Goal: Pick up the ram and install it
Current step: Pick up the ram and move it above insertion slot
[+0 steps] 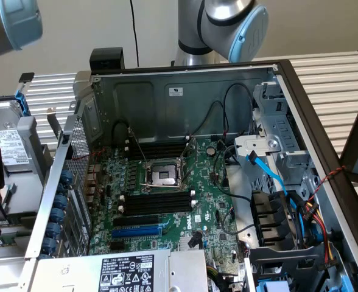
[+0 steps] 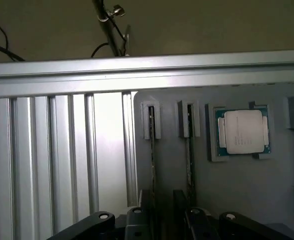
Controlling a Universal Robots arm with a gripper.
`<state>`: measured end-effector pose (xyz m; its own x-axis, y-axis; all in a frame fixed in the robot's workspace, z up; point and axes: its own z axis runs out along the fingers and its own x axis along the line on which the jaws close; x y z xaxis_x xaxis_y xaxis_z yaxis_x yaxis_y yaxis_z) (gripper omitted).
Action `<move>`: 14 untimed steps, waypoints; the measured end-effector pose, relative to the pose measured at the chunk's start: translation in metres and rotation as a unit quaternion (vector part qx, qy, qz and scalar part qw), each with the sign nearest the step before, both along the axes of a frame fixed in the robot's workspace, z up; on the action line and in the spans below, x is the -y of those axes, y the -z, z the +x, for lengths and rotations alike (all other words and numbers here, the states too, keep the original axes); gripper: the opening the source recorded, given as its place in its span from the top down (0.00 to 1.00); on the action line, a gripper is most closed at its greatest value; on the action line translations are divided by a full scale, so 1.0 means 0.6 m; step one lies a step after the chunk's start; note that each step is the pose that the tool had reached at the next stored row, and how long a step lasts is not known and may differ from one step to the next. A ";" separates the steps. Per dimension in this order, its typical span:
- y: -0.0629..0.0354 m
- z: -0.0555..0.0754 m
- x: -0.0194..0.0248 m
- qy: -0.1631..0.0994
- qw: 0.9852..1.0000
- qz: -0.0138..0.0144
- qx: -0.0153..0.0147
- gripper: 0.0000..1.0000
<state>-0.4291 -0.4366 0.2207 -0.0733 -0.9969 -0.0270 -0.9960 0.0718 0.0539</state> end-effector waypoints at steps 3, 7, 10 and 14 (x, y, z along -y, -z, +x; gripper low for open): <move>0.002 0.001 0.0001 0.000 1.000 -0.006 -0.001 0.67; 0.007 0.001 0.0002 -0.001 1.000 -0.016 -0.001 0.67; 0.010 0.001 0.0002 -0.006 1.000 -0.018 0.003 0.67; 0.016 0.001 0.0002 -0.015 1.000 -0.018 0.011 0.67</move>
<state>-0.4284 -0.4368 0.2112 -0.0422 -0.9991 0.0073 -0.9987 0.0424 0.0291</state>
